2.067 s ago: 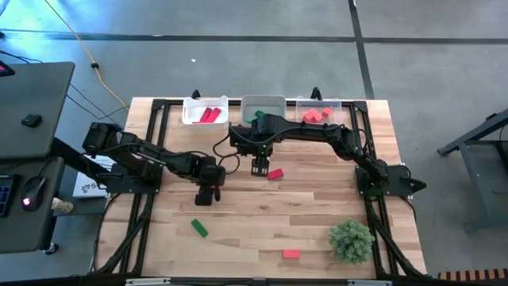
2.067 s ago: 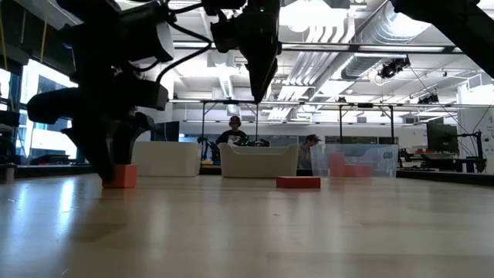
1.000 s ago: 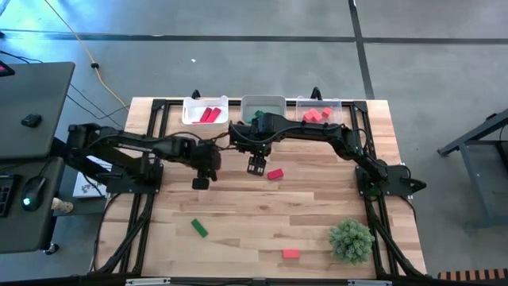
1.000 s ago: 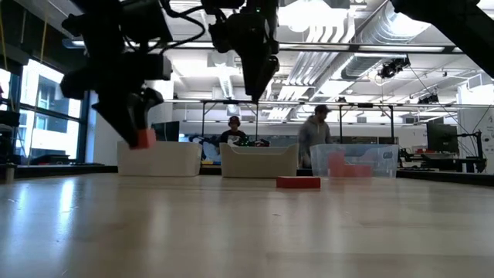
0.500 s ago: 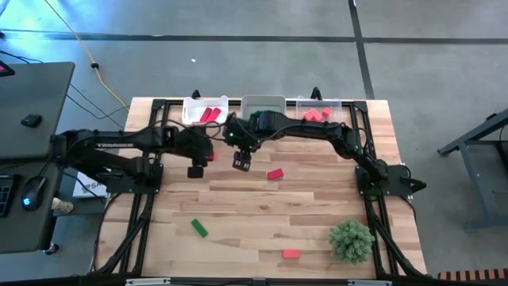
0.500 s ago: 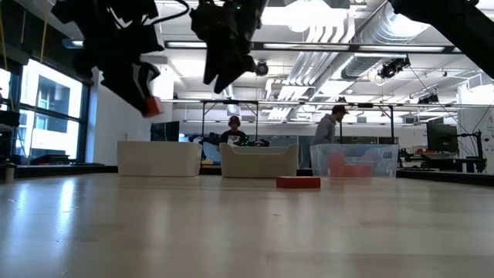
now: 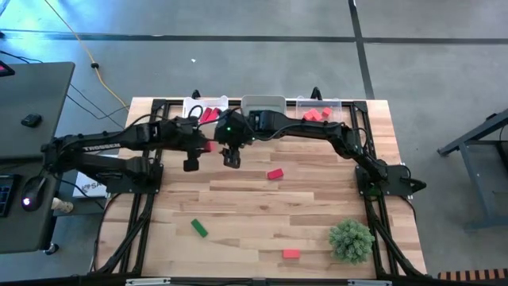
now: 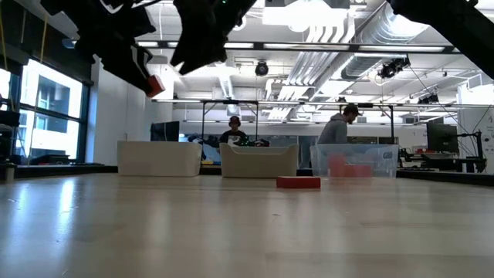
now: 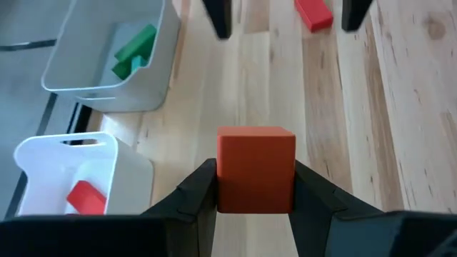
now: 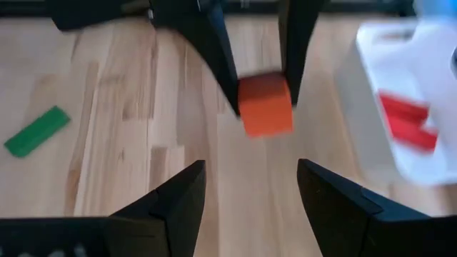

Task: Sort & place blocks by color
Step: Put the top orange block into the transparent bin

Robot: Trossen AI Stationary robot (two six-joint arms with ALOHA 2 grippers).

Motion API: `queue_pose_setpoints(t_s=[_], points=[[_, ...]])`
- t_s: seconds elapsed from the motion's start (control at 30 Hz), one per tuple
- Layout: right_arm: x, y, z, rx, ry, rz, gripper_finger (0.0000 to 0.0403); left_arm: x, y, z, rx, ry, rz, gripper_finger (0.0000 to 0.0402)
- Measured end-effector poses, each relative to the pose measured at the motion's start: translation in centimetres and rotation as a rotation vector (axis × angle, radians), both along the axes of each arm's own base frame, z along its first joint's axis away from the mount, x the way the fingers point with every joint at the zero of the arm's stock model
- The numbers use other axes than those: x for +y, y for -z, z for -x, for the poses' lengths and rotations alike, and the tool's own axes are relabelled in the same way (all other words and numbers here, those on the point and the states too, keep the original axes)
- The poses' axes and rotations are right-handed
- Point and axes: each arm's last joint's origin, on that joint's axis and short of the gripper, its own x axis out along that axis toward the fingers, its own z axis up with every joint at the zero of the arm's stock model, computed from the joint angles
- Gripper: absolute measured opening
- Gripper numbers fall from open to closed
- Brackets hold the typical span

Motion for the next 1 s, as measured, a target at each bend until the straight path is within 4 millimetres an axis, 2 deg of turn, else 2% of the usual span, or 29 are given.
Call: queue_pose_setpoints(t_s=[0.27, 0.5, 1.0], points=[[-0.2, -0.9, -0.9, -0.121, -0.041, 0.116, 0.0209, -0.3, -1.0, 0.7, -0.068, -0.001, -0.025, 0.0111], [-0.2, -0.9, -0.9, -0.127, -0.049, 0.118, 0.0209, -0.3, -2.0, 0.7, -0.163, -0.006, -0.057, 0.0111], [-0.4, -0.9, -0.9, -0.124, -0.028, 0.141, 0.0209, -0.2, -2.6, 0.3, -0.231, 0.020, -0.086, 0.0110]])
